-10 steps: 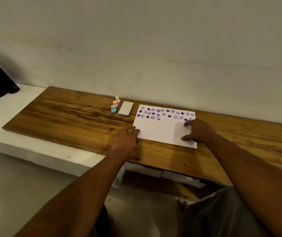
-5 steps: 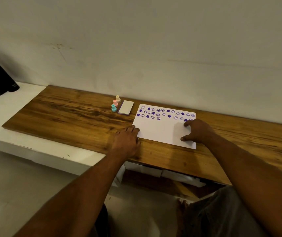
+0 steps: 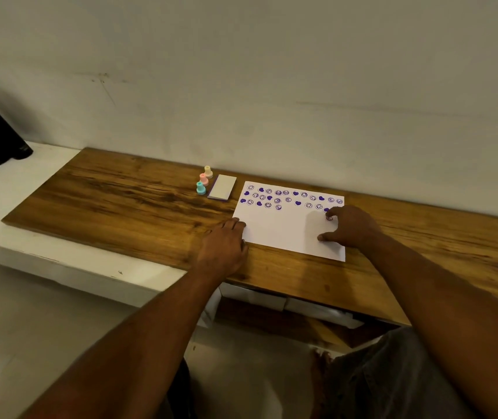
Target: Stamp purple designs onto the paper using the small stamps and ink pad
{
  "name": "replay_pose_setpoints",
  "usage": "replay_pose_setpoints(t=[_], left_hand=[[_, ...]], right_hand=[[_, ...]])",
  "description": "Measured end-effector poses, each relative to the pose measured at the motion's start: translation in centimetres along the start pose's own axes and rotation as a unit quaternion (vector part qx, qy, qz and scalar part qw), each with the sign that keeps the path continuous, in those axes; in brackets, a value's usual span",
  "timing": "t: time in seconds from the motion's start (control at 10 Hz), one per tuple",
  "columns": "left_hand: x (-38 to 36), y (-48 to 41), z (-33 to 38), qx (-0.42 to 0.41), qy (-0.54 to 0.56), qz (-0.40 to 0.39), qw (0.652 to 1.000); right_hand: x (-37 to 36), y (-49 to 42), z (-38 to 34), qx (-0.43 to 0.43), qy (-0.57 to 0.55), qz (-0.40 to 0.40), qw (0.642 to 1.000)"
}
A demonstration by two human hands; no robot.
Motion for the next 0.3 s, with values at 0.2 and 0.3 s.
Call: replay_pose_setpoints(t=[0.2,0.3], left_hand=[[0.8,-0.3,-0.1,-0.001,0.032,0.043,0.999],[0.5,-0.3,-0.5,0.011,0.055,0.073,0.996]], right_hand=[[3.2,0.9,-2.2,0.046,-0.034,0.127,0.99],[3.1,0.9,-3.4,0.067,-0.075,0.192,0.976]])
Point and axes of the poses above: each hand's wrist, its own y-axis away from the middle knuckle, its own x-axis out of the back of the hand, z = x × y, the point moved 9 cm from there along -y, towards the middle knuckle, and after that the axes turned 4 degrees about -x, right-handed, at the moved point
